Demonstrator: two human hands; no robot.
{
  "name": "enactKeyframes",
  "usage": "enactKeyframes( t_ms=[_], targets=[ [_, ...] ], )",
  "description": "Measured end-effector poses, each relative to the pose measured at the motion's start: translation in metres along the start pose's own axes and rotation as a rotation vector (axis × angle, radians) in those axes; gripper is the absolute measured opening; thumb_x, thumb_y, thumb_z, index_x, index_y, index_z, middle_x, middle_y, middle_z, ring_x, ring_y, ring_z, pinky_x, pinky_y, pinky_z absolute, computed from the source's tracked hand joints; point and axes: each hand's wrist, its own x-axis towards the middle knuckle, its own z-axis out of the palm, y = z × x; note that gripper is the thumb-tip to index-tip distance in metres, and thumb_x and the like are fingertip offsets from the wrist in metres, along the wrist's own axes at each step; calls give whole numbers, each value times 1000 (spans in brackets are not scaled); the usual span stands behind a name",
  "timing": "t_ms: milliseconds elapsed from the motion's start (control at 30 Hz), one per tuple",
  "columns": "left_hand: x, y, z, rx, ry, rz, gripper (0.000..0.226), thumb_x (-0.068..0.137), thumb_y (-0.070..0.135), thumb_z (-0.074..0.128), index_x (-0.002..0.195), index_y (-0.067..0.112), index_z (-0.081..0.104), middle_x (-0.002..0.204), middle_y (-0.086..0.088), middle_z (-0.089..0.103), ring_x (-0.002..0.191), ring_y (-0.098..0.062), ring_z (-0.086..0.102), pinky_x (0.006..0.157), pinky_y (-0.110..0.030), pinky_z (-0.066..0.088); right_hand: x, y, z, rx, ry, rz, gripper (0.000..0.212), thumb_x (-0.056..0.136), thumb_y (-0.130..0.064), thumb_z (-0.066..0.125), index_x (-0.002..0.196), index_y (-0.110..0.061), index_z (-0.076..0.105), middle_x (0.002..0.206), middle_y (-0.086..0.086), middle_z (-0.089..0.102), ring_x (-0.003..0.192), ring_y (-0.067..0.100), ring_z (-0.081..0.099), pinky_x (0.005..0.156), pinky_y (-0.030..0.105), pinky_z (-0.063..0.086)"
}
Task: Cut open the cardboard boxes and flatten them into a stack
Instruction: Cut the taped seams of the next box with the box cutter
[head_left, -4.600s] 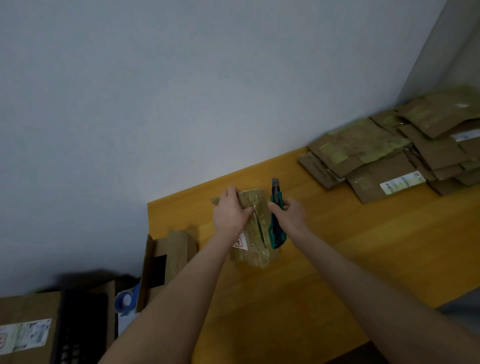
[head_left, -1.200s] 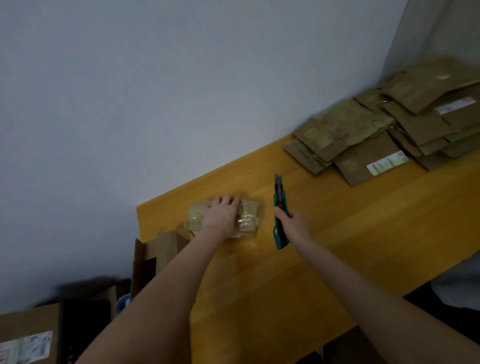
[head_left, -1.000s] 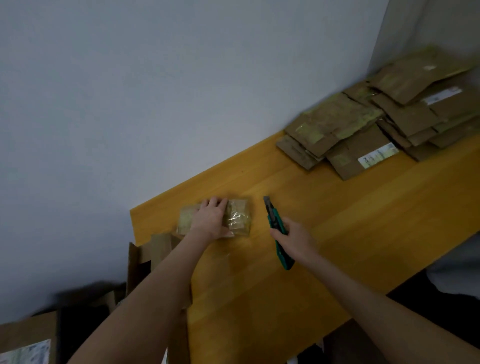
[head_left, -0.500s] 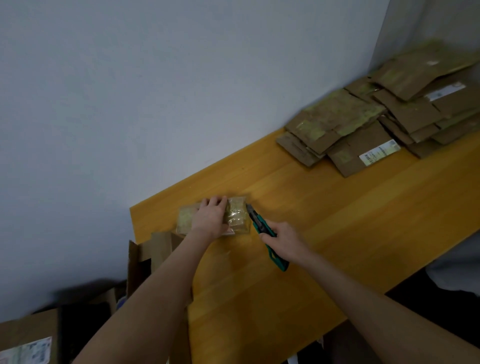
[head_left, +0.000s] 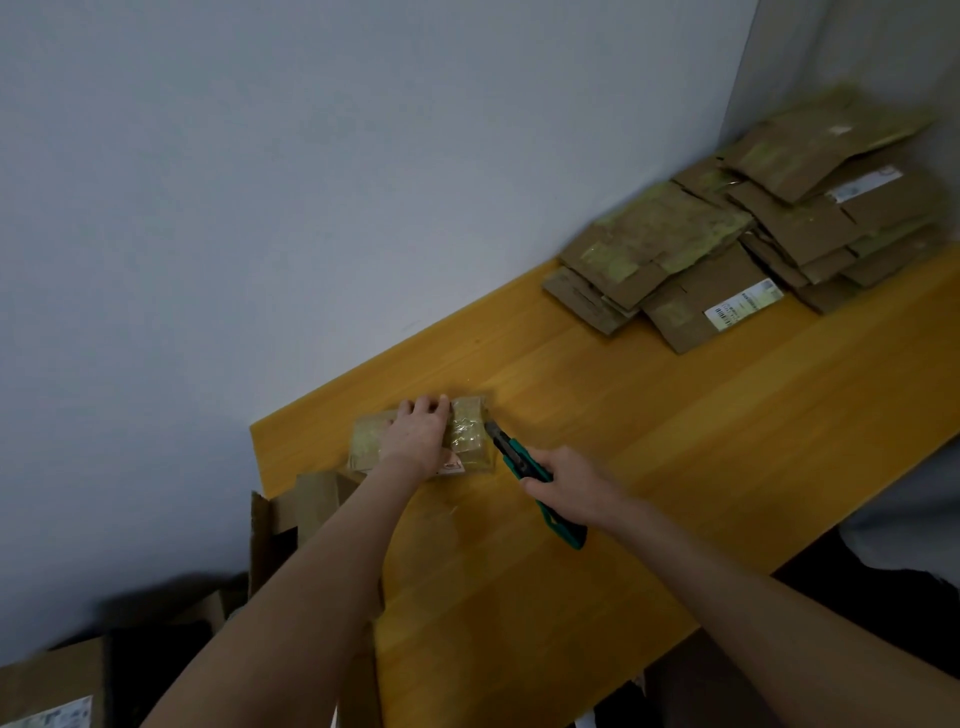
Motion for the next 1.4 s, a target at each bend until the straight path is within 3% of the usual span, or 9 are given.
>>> enactKeyframes(
  t_ms=[233, 367, 533, 700, 800, 967, 1100, 1233, 1400],
  targets=[
    [5, -2, -2, -12, -5, 27, 82, 91, 31, 63, 154, 17, 13, 152, -8, 25, 138, -31, 25, 112, -44, 33, -2, 5, -3, 31, -67, -5, 35, 94, -33, 53, 126, -23, 59, 91, 8, 67, 70, 11, 56, 58, 23, 45],
    [3, -1, -7, -8, 45, -12, 83, 88, 47, 63, 153, 20, 19, 148, -6, 32, 134, -31, 33, 105, -44, 39, 1, 26, -10, 151, 123, 117, 34, 93, -35, 54, 126, -26, 57, 98, 2, 66, 81, 15, 62, 66, 31, 52],
    [-3, 19, -10, -297, 126, -193, 87, 77, 70, 58, 145, 22, 31, 131, -11, 44, 116, -30, 50, 87, -39, 49, 26, 55, -8, -21, 183, 358, 46, 100, -41, 44, 141, -21, 41, 106, 2, 61, 88, 22, 62, 69, 35, 54],
    [-13, 27, 12, -474, 36, -272, 101, 75, 77, 55, 151, 21, 19, 140, -15, 37, 126, -36, 44, 97, -46, 46, 47, 71, -6, -153, 128, 457, 42, 99, -26, 46, 141, -22, 40, 122, 8, 59, 105, 28, 59, 84, 38, 51],
    [-19, 21, 18, -588, 39, -180, 90, 82, 65, 57, 152, 26, 16, 139, -13, 36, 120, -33, 48, 91, -39, 45, 47, 58, -10, -293, 189, 396, 45, 99, -37, 46, 141, -22, 43, 125, 6, 58, 111, 26, 55, 94, 39, 47],
    [-28, 22, 20, -575, 7, -22, 80, 89, 49, 61, 153, 25, 20, 130, -12, 46, 115, -29, 51, 92, -34, 42, 45, -7, 5, 310, 6, 292, 55, 93, -55, 48, 131, -15, 54, 115, 5, 64, 102, 22, 62, 87, 38, 53],
    [-30, 29, 15, -455, 18, -34, 75, 88, 37, 65, 150, 22, 25, 123, -11, 50, 109, -30, 55, 85, -37, 46, 48, -25, 22, 593, -17, 477, 39, 94, -35, 58, 120, -6, 53, 106, 14, 65, 88, 27, 67, 74, 39, 58],
    [-30, 43, 11, -145, 61, -123, 49, 94, 24, 55, 138, 13, 35, 111, -9, 58, 98, -29, 62, 61, -33, 42, 58, -28, 34, 543, 83, 471, 23, 93, -17, 61, 110, -3, 61, 102, 17, 67, 86, 31, 68, 71, 43, 60],
    [-24, 43, 9, -85, 56, -66, 33, 98, 5, 38, 131, 5, 42, 112, -13, 64, 100, -32, 63, 64, -34, 41, 60, -20, 37, 476, 129, 478, 12, 92, -14, 61, 99, -5, 65, 86, 12, 68, 73, 28, 70, 66, 43, 60]
  ],
)
